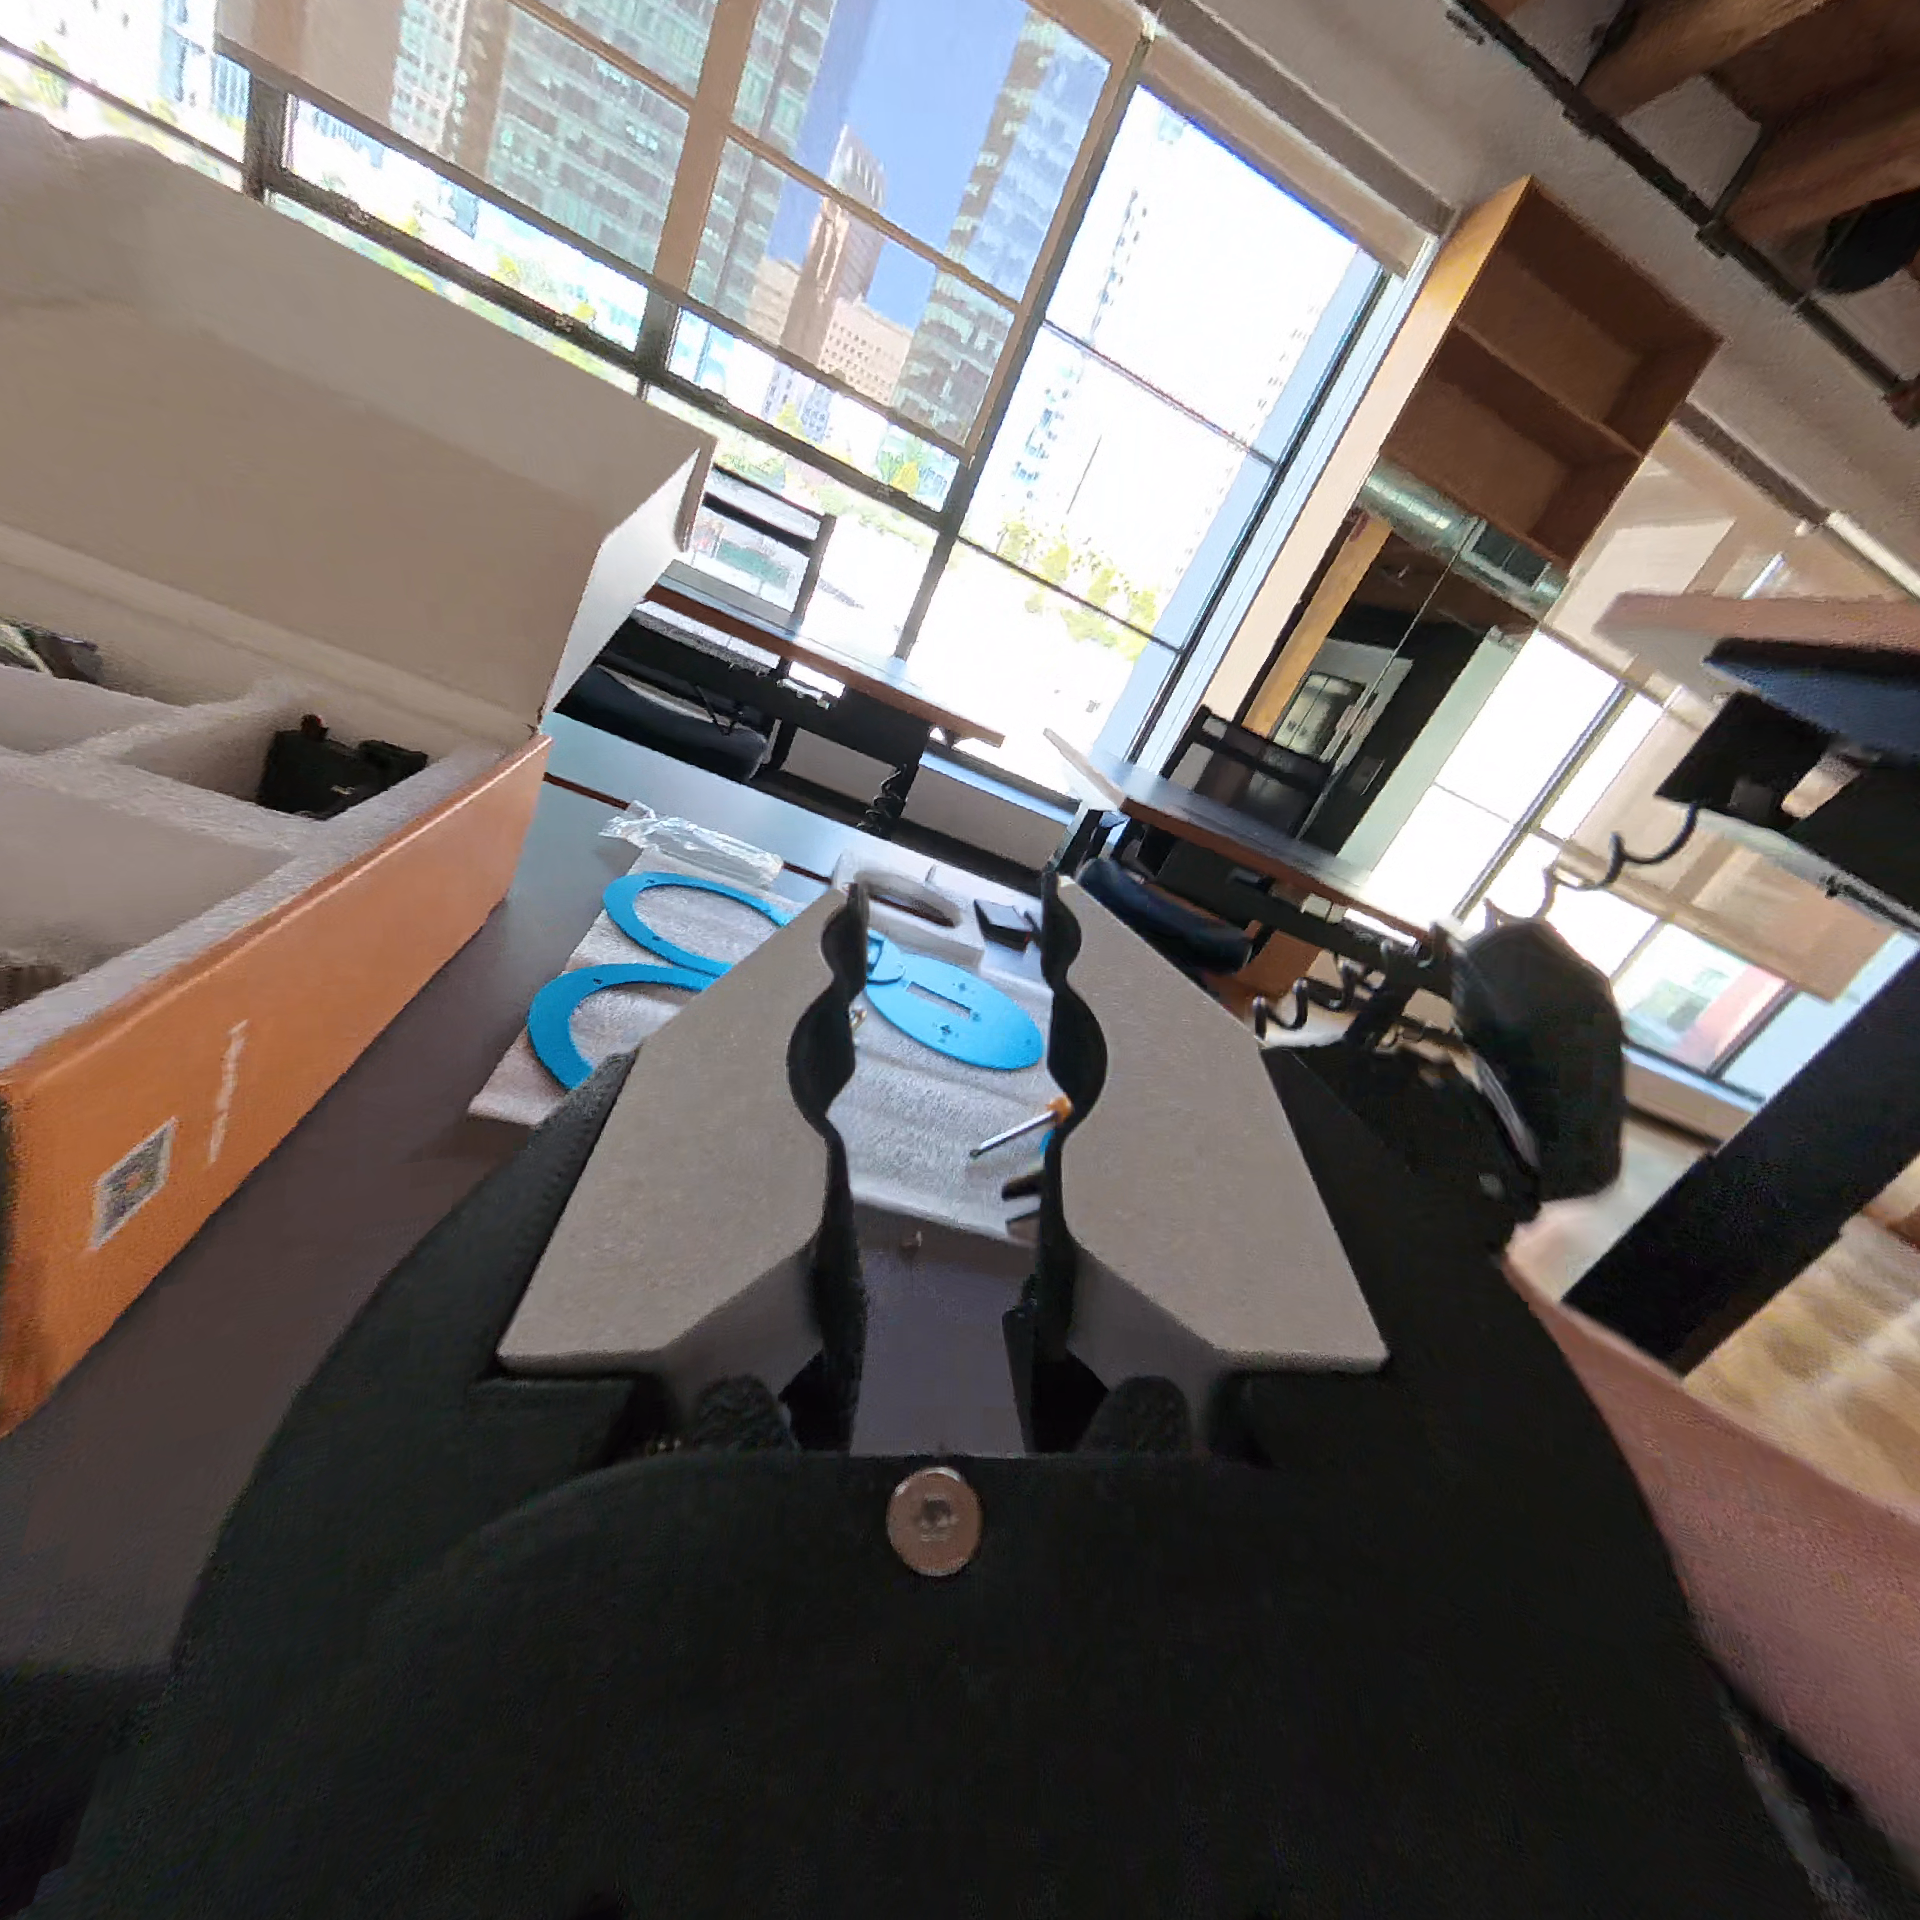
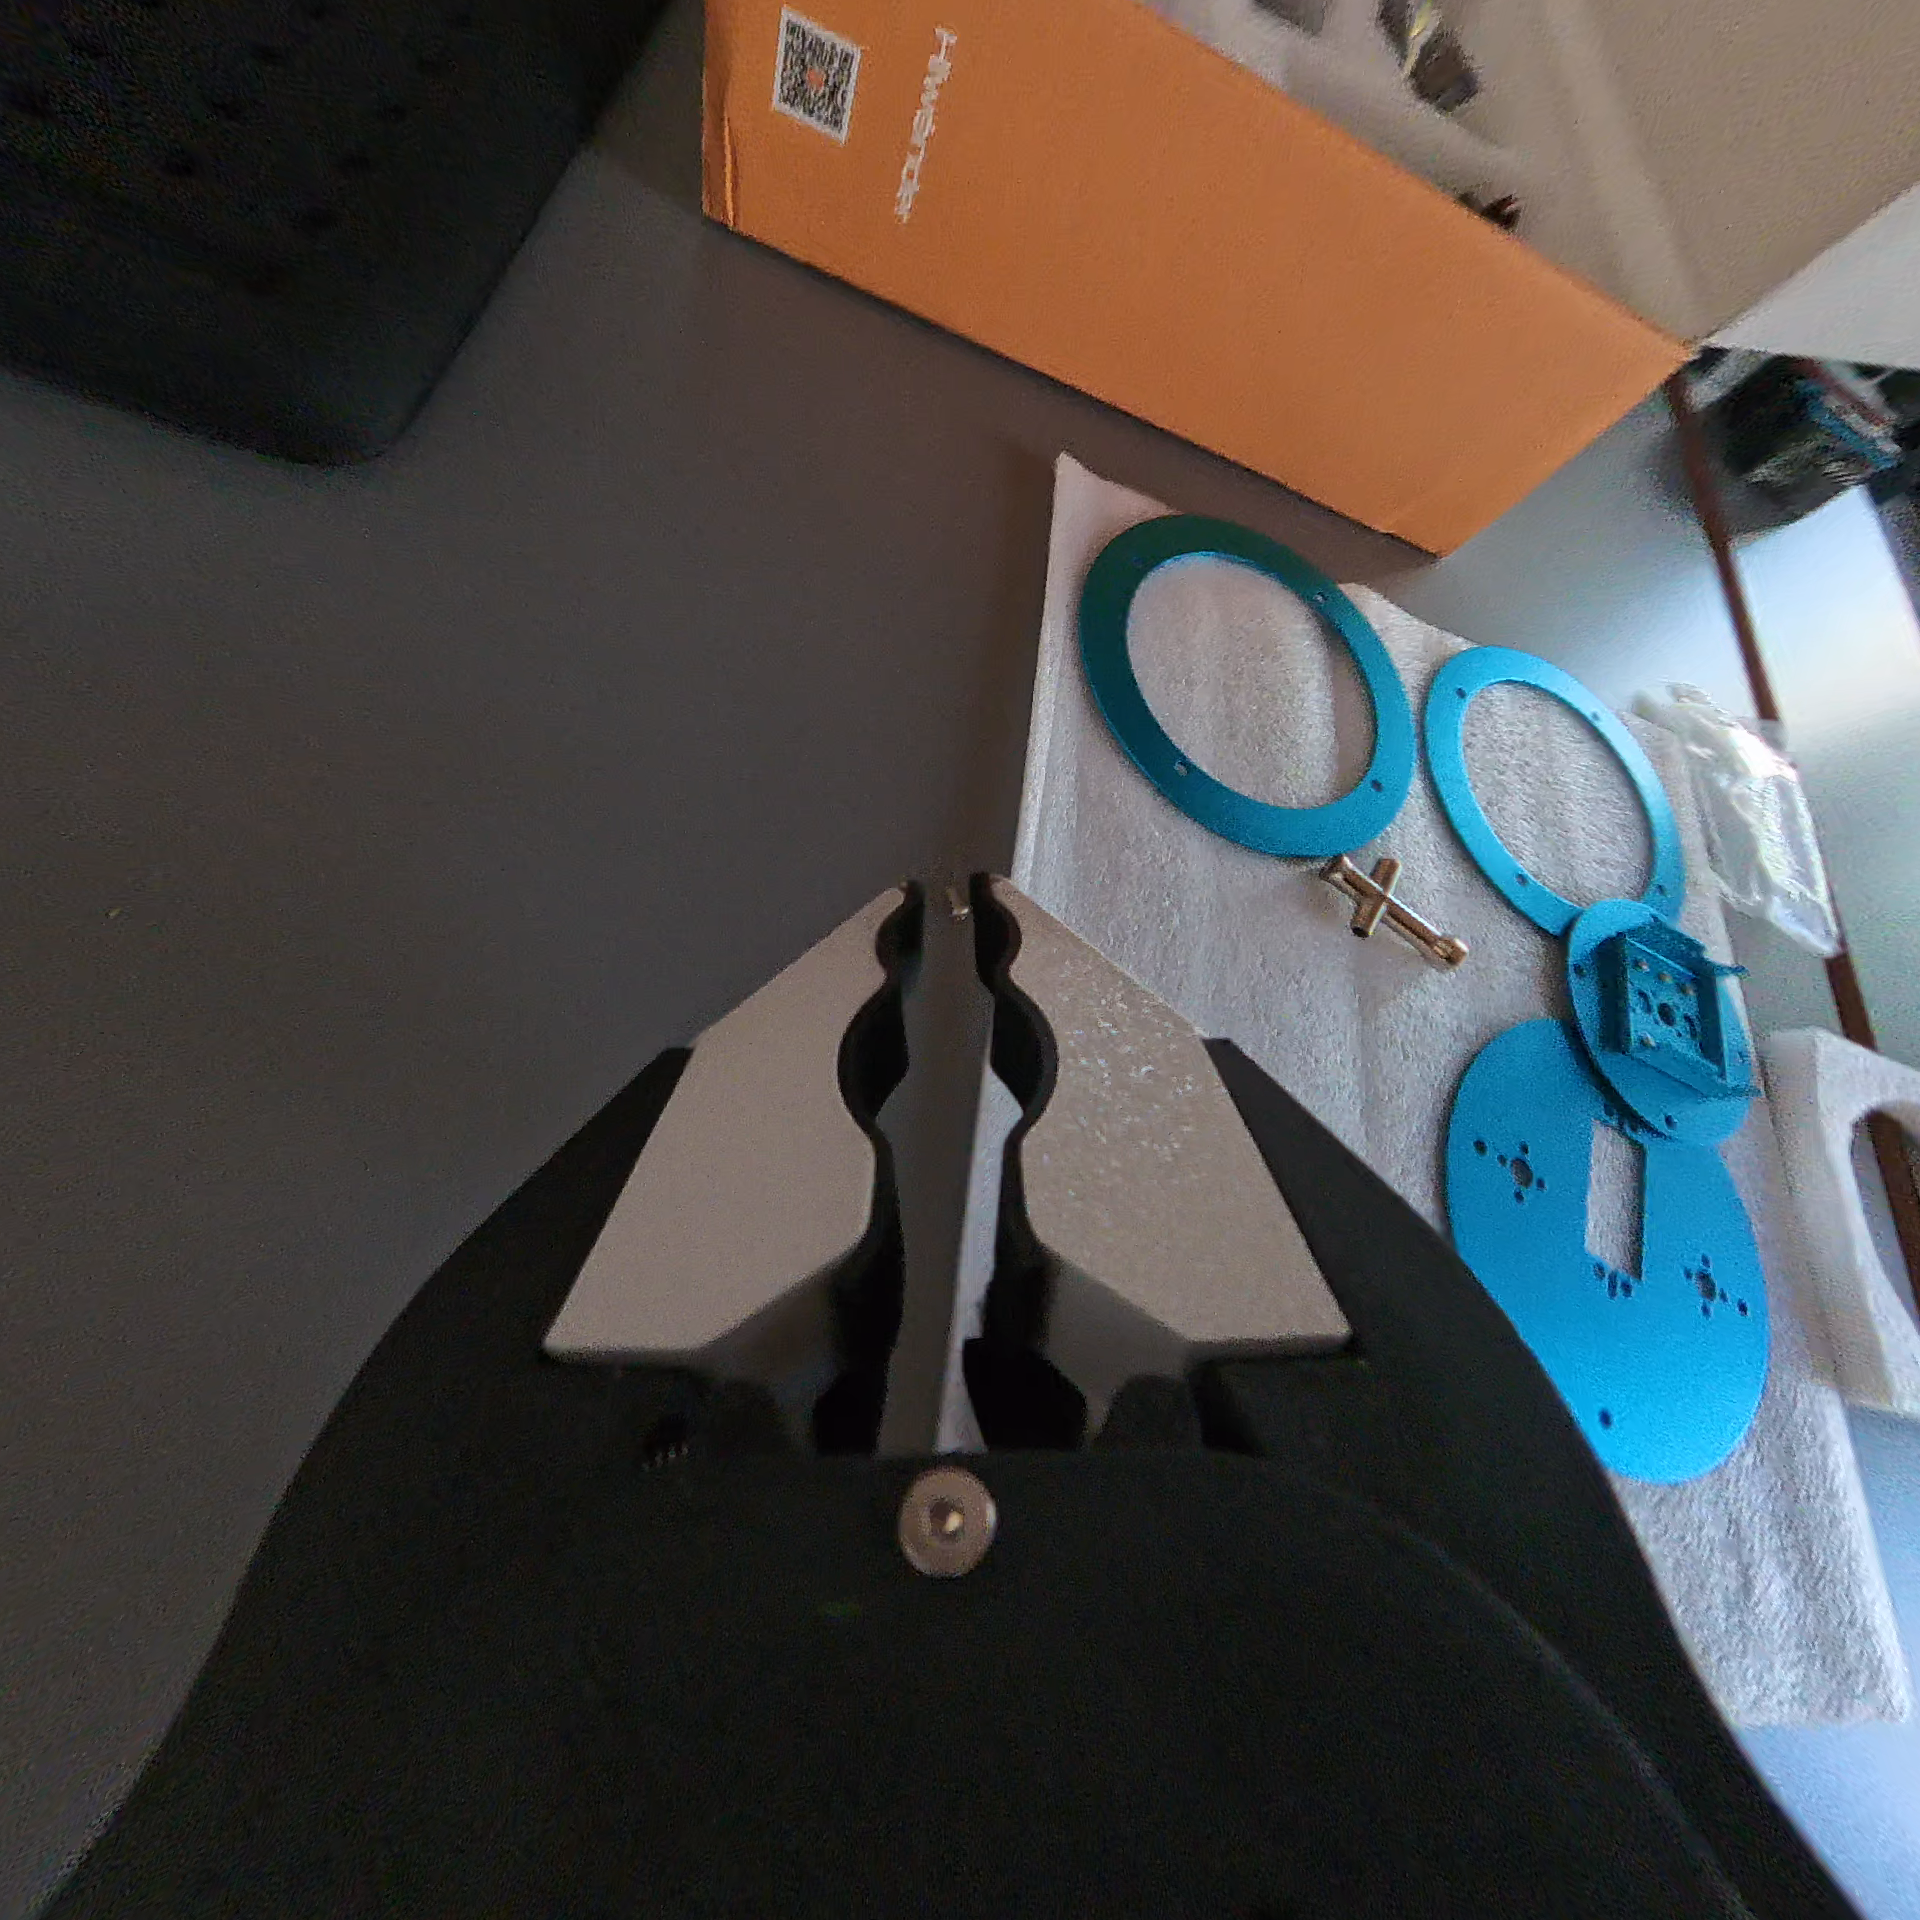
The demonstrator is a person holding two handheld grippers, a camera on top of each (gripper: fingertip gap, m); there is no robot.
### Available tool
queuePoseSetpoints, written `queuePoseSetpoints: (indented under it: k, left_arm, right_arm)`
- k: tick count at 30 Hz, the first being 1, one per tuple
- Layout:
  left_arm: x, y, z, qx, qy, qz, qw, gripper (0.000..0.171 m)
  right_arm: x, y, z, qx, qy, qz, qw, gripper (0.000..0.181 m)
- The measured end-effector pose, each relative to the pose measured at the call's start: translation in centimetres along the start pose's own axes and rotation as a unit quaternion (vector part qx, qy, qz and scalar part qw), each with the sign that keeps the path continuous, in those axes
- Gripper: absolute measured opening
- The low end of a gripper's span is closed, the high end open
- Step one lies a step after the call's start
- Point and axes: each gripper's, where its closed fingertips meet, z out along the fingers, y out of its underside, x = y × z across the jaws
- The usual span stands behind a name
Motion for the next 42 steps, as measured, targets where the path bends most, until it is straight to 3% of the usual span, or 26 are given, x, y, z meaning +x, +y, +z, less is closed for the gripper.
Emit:
queuePoseSetpoints:
  k: [5,8,12,17,23,32,37,42]
  left_arm:
    - [0.6,0.7,-4.1,-0.051,-0.018,0.052,0.997,0.033]
    - [0.7,0.8,-6.0,-0.059,-0.03,0.064,0.996,0.033]
    - [0.7,0.3,-7.3,-0.061,-0.037,0.076,0.995,0.032]
    - [0.8,-0.6,-7.4,-0.059,-0.038,0.085,0.994,0.032]
    - [0.4,1.1,-7.5,-0.09,-0.042,0.078,0.992,0.031]
    - [-1.8,5.6,-8.5,-0.182,-0.065,0.061,0.979,0.032]
    - [-2.4,5.8,-8.4,-0.203,-0.063,0.036,0.977,0.032]
    - [-3.5,4.9,-8.9,-0.178,-0.081,0.02,0.98,0.032]
  right_arm:
    - [0.2,1.3,2.1,-0.093,-0.154,-0.029,0.983,0.015]
    - [-0.4,1.7,2.3,-0.11,-0.214,-0.026,0.97,0.015]
    - [-0.6,2.1,2.7,-0.122,-0.222,-0.016,0.967,0.014]
    - [-0.3,2.5,3.1,-0.131,-0.22,-0.018,0.966,0.003]
    - [-0.6,2.4,2.9,-0.124,-0.204,-0.045,0.97,0.003]
    - [-2.5,-0.7,1.3,-0.024,-0.09,-0.115,0.989,0.003]
    - [-3.2,-1.6,1.6,0.009,-0.06,-0.107,0.992,0.003]
    - [-3.4,-3.3,2.2,0.04,-0.03,-0.11,0.993,0.003]
